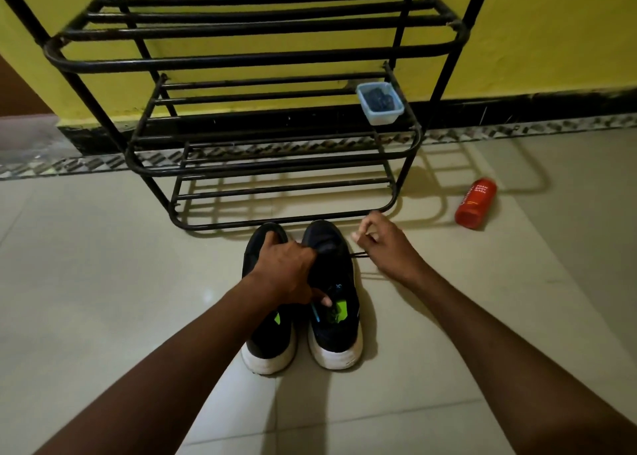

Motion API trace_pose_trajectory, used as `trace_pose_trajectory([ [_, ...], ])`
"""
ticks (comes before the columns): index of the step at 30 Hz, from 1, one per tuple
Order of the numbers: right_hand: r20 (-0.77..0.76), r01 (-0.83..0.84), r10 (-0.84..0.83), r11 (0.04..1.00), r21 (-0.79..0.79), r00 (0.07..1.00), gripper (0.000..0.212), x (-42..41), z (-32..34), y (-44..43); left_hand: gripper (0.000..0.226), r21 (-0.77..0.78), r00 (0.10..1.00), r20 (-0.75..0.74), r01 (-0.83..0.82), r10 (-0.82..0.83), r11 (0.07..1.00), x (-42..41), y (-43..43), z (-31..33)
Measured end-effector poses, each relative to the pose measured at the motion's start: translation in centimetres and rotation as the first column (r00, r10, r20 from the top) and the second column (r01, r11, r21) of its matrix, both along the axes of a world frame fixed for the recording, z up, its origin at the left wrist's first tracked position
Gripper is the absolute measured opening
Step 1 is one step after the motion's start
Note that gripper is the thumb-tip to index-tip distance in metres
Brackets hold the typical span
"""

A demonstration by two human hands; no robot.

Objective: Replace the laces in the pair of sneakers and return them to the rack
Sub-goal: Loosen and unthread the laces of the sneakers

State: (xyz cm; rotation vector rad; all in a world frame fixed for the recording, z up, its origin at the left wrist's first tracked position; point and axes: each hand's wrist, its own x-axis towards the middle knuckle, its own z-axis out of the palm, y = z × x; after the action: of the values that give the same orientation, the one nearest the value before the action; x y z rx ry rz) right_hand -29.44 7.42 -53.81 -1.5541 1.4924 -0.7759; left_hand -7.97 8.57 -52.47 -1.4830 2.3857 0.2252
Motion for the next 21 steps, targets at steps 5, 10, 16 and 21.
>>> trace_pose_trajectory([
  [5,-0.36,-0.286,0.21,0.943,-0.171,0.909,0.017,-0.6,-0.4,0.1,0.08,0.007,1.0,0.019,0.005,-0.005,1.0,-0.2,0.2,0.5],
  [10,0.203,0.256,-0.219,0.951,-0.176,0.954,0.018,1.3,0.1,0.1,0.078,0.009,1.0,0.001,0.0,0.0,1.0,-0.2,0.2,0.4],
  [16,0.203,0.201,-0.173,0.971,-0.131,0.964,0.014,0.4,0.2,0.4,0.079,0.02,1.0,0.0,-0.012,0.012,1.0,-0.3,0.2,0.5],
  [21,-0.441,-0.268,0.188,0.955,-0.127,0.878,0.011,-0.7,-1.0,1.1,0.079,0.016,1.0,-0.004,-0.019,0.019,1.0,-0.4,0.4,0.6],
])
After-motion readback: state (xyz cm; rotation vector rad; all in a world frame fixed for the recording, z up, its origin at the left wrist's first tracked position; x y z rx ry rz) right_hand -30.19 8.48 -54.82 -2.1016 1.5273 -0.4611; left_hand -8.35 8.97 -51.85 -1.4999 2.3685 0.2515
